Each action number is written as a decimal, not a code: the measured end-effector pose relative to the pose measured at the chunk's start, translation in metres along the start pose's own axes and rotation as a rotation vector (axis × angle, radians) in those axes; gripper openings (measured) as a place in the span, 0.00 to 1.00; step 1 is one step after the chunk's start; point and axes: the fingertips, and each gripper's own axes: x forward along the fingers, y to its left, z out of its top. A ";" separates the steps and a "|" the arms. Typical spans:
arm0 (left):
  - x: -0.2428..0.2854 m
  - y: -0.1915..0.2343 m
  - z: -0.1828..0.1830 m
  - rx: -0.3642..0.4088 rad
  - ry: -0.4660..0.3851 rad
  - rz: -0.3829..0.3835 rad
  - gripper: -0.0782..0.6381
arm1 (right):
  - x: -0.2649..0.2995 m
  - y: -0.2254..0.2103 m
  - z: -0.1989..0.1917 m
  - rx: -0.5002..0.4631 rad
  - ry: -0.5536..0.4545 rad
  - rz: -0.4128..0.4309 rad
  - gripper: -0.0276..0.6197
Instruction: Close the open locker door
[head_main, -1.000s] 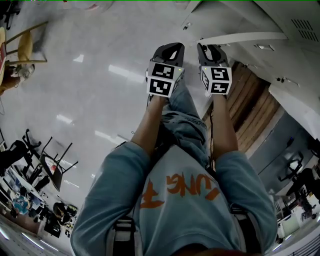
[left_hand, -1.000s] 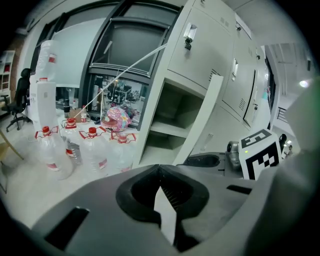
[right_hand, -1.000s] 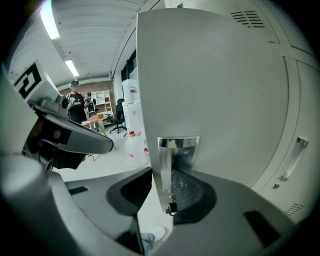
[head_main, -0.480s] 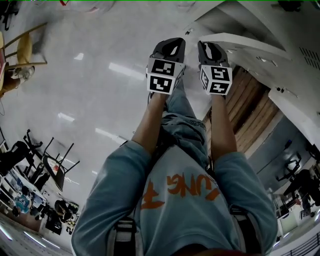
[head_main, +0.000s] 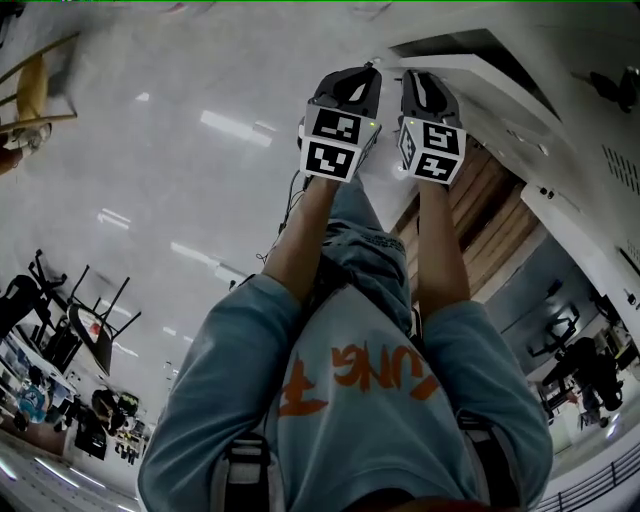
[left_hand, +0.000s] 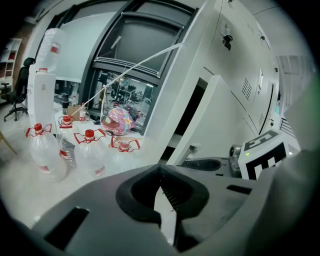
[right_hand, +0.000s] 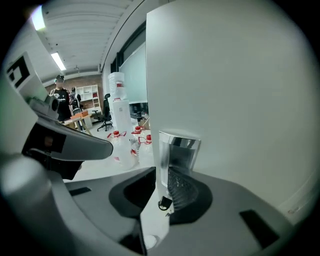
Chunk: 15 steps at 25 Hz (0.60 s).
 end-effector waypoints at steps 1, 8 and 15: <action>0.001 0.002 0.001 -0.004 -0.001 -0.001 0.14 | 0.003 -0.001 0.002 0.002 0.003 -0.006 0.18; 0.008 0.007 0.010 -0.026 -0.006 0.001 0.14 | 0.016 -0.014 0.014 0.041 0.016 -0.040 0.18; 0.011 0.007 0.015 -0.035 -0.010 0.005 0.14 | 0.022 -0.025 0.016 0.135 0.017 -0.048 0.16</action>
